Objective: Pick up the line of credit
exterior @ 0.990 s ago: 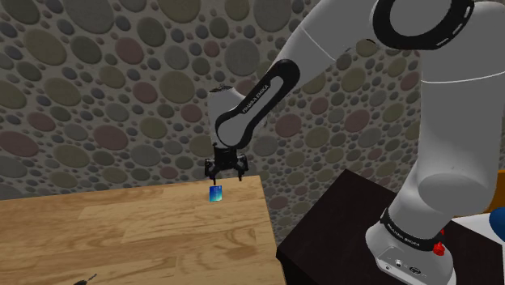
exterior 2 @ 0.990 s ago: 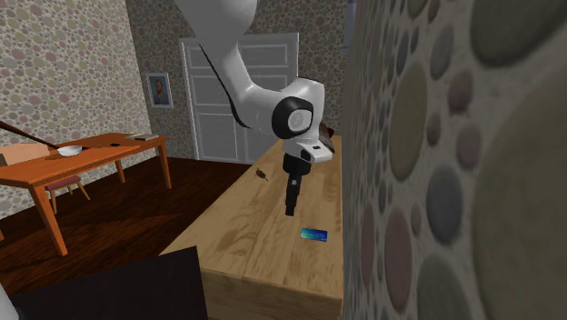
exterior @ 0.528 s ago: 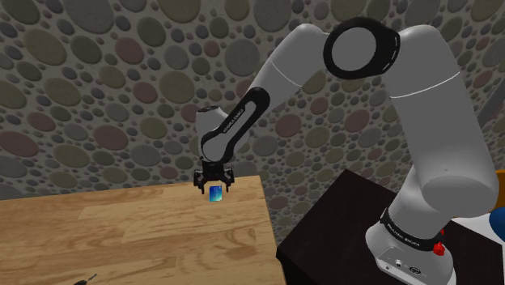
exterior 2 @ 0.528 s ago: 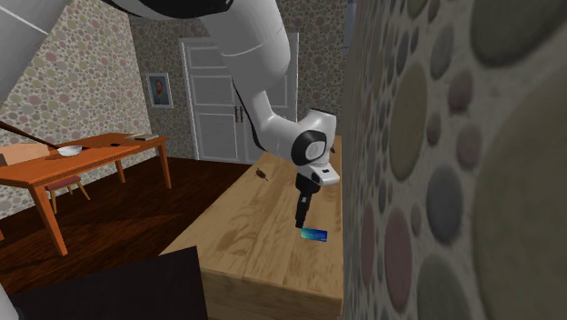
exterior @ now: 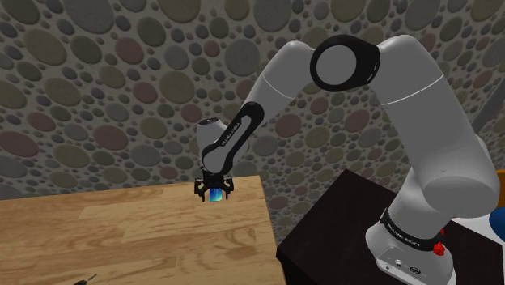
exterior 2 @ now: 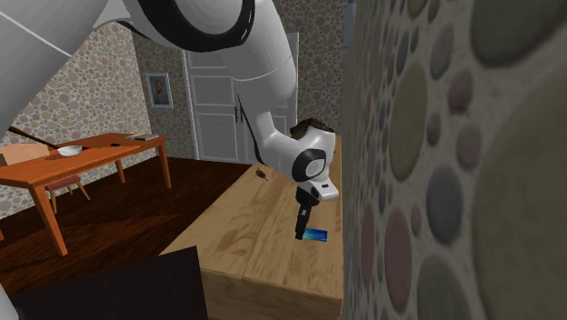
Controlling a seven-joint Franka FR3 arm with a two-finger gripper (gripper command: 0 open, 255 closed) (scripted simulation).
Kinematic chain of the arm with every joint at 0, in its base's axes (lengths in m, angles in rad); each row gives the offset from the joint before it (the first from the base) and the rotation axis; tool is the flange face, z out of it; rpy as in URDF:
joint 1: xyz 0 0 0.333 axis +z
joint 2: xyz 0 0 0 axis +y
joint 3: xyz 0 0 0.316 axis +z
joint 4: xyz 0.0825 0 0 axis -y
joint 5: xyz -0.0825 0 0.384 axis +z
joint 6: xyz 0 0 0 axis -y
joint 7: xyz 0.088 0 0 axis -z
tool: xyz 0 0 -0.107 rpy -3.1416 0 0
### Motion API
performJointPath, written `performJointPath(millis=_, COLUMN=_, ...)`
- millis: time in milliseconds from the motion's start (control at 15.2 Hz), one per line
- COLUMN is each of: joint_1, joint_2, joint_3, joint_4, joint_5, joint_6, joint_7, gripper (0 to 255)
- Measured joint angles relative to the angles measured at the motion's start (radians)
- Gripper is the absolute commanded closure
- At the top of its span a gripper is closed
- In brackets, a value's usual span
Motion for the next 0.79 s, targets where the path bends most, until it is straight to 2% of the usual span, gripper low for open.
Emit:
performJointPath(millis=66, joint_1=0.001, joint_2=0.005, joint_3=-0.001, joint_4=0.003, joint_5=-0.001, joint_6=0.002, joint_7=0.0, gripper=255)
performJointPath(millis=792, joint_1=0.001, joint_2=0.003, joint_3=-0.001, joint_4=0.003, joint_5=-0.001, joint_6=0.001, joint_7=0.001, gripper=255)
